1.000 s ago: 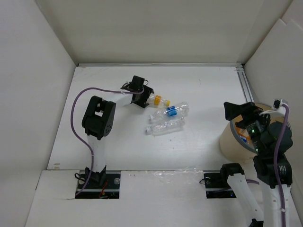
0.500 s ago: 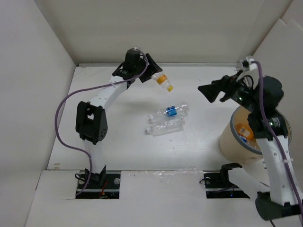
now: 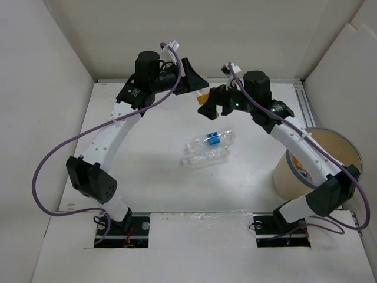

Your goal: Put the plastic bottles in the bin

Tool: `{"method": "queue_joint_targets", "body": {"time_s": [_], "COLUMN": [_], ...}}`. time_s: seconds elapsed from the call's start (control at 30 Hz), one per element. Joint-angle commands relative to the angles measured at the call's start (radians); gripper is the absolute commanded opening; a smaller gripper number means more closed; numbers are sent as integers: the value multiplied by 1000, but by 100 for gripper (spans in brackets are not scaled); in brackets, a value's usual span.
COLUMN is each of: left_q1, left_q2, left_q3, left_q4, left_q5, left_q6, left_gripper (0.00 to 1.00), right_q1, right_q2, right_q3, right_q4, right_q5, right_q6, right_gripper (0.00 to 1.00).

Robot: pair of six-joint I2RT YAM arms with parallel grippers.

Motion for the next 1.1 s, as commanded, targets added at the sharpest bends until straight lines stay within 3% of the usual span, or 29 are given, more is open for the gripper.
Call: {"method": "queue_joint_targets", "body": {"time_s": [0.0, 0.1, 0.17, 0.2, 0.23, 0.3, 0.33, 0.37, 0.53, 0.6, 0.77, 0.83, 0.93, 1.0, 1.07], "left_q1": [-3, -3, -3, -3, -3, -3, -3, -3, 28, 28, 8, -1, -1, -1, -1], "left_q2": [-80, -111, -123, -123, -123, -133, -133, -142, -142, -142, -153, -153, -153, -163, -174], "left_q3": [-30, -44, -59, -68, -68, -68, -68, -68, -45, -45, -134, -166, -272, -315, -361], "left_q4": [38, 61, 83, 83, 83, 83, 83, 83, -10, -41, -41, -41, 80, 173, 212], "left_q5": [103, 125, 137, 146, 146, 122, 102, 78, -164, -255, -410, -424, -293, -192, -168], "left_q6": [17, 7, -2, -2, -11, -11, -2, -2, 20, 36, 92, 128, 141, 141, 158], "left_gripper": [0, 0, 0, 0, 0, 44, 65, 100, 100, 100, 100, 100, 100, 100, 100], "right_q1": [62, 91, 109, 120, 120, 120, 120, 120, 44, -48, -243, -307, -378, -404, -426], "right_q2": [26, 74, 89, 102, 102, 87, 73, 57, -148, -232, -534, -607, -691, -722, -749], "right_q3": [121, 154, 163, 163, 163, 142, 131, 103, -12, -76, -184, -204, -204, -217, -245], "right_q4": [107, 130, 139, 139, 139, 148, 148, 148, 46, -37, -192, -275, -419, -456, -490], "right_q5": [13, -17, -17, -17, -17, 9, 38, 55, 274, 422, 597, 690, 847, 897, 942], "right_q6": [-41, -41, -41, -41, -29, -19, -7, -7, 22, 95, 189, 226, 290, 301, 319], "right_gripper": [100, 96, 79, 67, 27, 3, 0, 0, 0, 0, 0, 0, 0, 4, 32]}}
